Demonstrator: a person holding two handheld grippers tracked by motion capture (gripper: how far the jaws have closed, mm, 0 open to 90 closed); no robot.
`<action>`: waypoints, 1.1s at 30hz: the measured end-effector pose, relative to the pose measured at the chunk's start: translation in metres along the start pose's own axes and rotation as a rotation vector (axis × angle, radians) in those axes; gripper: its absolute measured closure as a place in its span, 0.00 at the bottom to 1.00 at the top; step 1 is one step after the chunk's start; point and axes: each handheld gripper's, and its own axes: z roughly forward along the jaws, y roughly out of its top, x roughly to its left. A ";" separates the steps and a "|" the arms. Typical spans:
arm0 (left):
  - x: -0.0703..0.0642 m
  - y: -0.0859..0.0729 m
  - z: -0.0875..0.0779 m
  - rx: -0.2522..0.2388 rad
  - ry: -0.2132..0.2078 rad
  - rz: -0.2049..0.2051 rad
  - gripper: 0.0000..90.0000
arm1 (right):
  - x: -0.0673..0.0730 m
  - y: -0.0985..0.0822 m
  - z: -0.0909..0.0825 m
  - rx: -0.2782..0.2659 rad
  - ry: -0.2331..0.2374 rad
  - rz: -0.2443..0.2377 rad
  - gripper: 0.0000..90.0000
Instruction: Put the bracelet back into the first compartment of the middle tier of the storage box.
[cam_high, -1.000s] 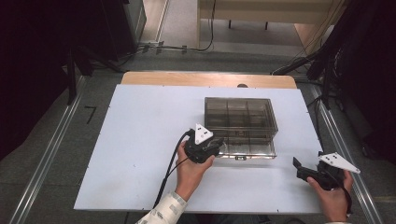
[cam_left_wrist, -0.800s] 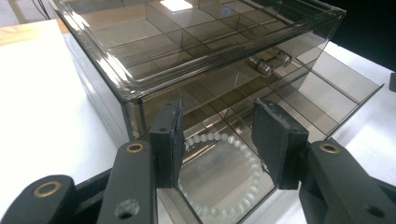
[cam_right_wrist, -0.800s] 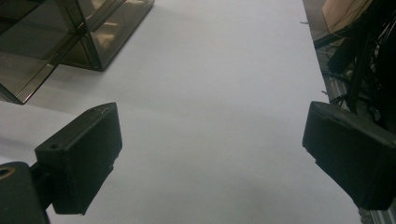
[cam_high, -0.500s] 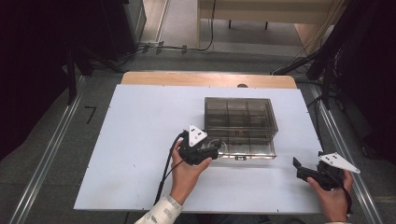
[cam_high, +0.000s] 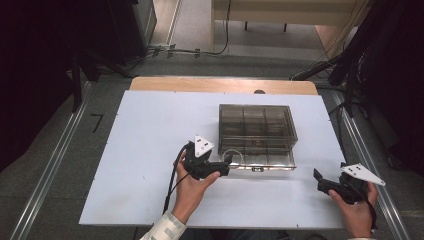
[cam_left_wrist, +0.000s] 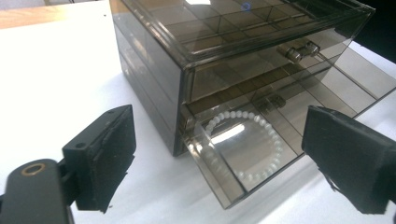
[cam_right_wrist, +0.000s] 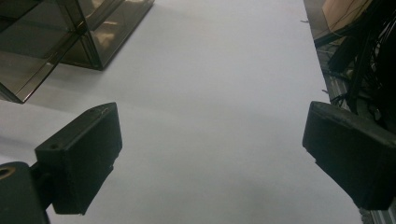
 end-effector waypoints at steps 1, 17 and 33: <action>0.001 -0.001 -0.001 0.000 -0.001 -0.003 0.11 | 0.000 0.000 0.000 0.000 0.000 0.000 0.04; 0.021 -0.009 -0.017 0.001 0.010 -0.021 0.08 | 0.000 0.000 0.000 0.003 -0.001 0.000 0.04; 0.048 -0.025 -0.031 -0.007 0.055 -0.037 0.07 | 0.000 -0.001 0.001 0.007 -0.002 -0.003 0.04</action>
